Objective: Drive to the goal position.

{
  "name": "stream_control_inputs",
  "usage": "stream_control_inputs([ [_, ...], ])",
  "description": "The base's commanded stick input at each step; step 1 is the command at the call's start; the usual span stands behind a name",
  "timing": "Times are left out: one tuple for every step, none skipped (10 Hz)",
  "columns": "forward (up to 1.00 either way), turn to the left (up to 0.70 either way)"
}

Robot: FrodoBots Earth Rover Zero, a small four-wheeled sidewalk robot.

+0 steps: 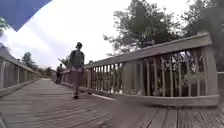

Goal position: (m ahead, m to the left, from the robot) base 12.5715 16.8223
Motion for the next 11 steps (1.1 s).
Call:
stream_control_inputs([
  [0.00,0.45],
  [0.00,0.45],
  [0.00,0.45],
  [0.00,0.45],
  [0.00,0.45],
  [0.00,0.45],
  [0.00,0.45],
  [0.00,0.45],
  [0.00,0.45],
  [0.00,0.45],
  [0.00,0.37],
])
